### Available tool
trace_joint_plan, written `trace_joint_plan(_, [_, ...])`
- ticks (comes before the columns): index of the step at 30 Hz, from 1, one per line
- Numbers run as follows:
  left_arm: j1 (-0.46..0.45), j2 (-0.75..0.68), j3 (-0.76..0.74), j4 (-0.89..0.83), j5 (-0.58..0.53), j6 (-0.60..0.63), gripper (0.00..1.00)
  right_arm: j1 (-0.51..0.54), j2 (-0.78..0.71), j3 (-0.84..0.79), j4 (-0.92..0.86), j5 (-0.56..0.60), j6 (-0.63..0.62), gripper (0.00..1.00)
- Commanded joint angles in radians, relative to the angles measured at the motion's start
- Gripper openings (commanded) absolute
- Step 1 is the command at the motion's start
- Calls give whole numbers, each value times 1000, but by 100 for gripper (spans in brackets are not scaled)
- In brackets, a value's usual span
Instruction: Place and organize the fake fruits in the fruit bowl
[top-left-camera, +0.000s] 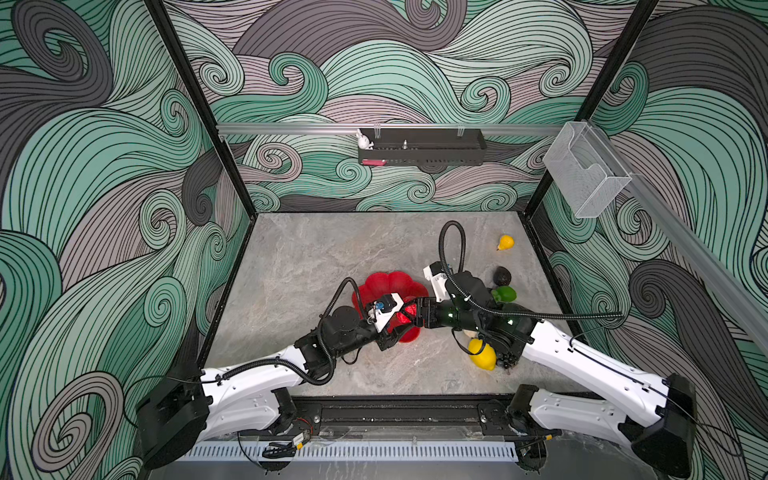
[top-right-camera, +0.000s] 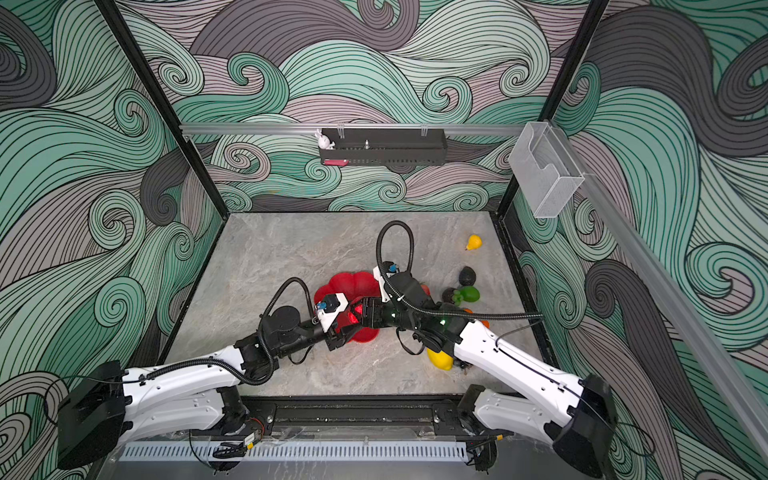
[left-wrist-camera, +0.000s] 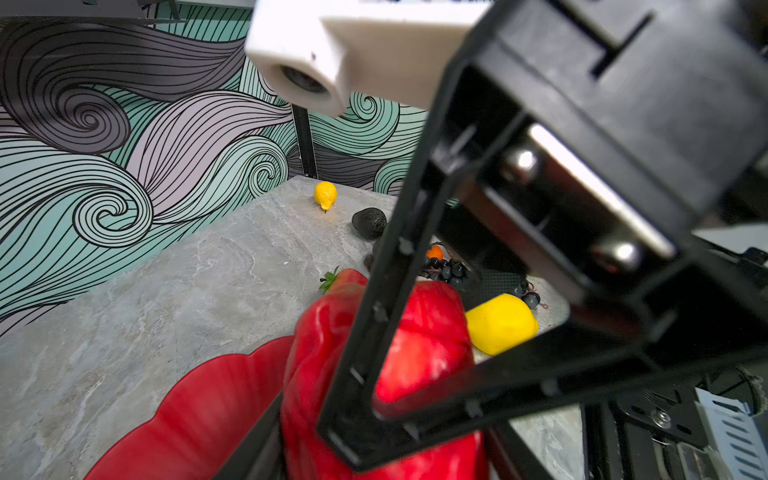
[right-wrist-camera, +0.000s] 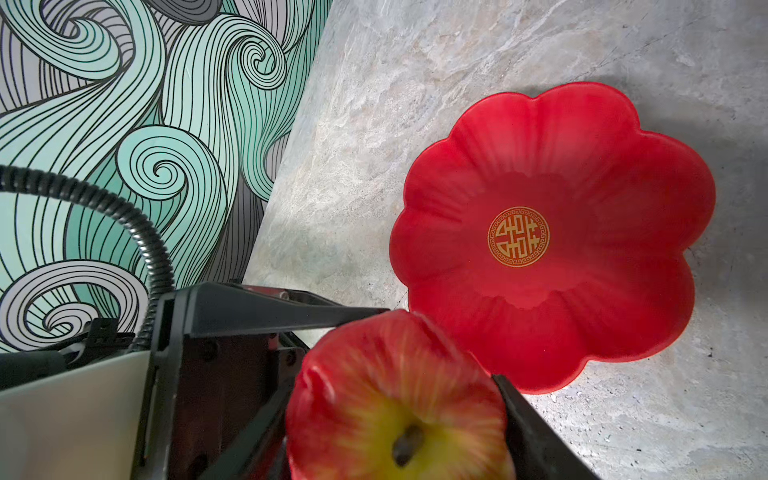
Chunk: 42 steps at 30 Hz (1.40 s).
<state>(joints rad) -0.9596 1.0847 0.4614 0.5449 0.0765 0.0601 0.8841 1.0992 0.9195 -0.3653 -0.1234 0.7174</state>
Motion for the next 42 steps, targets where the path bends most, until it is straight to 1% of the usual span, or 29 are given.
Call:
trace_joint_plan(1, [-9,-8,22,-19,-64,-19,59,5,10,39,20,-2,-18,63])
trace_joint_plan(2, [-8,-16,23,-32,-91,-33,63,5,11,46,12,18,-27,62])
trace_joint_plan(4, [-6,-40,19,-60,-166,-63,78,5,14,65,-25,67,-64,61])
trace_joint_plan(6, [-2,-71,2,-72,-200,-64,88,5,21,81,-50,130,-107,61])
trace_joint_plan(8, [3,-114,-15,-96,-221,-68,94,3,38,100,-63,206,-168,61])
trace_joint_plan(10, [14,-163,-35,-116,-249,-84,94,1,74,124,-78,292,-226,61])
trace_joint_plan(12, [28,-214,-40,-162,-348,-119,94,1,112,141,-72,361,-277,61])
trace_joint_plan(15, [94,-315,-57,-236,-444,-187,94,-1,194,159,-51,429,-334,61])
trace_joint_plan(19, [189,-440,-89,-324,-576,-275,93,1,303,154,25,461,-347,61])
trace_joint_plan(23, [199,-473,-95,-370,-705,-306,93,8,404,156,111,470,-351,61])
trace_joint_plan(27, [202,-468,-86,-411,-795,-342,93,23,519,204,135,496,-369,60])
trace_joint_plan(32, [208,-471,-81,-434,-820,-361,93,49,625,228,210,536,-407,60])
trace_joint_plan(35, [211,-457,-79,-436,-860,-371,93,59,678,245,238,560,-419,60])
trace_joint_plan(42, [214,-456,-76,-438,-850,-374,93,64,780,298,251,579,-421,60])
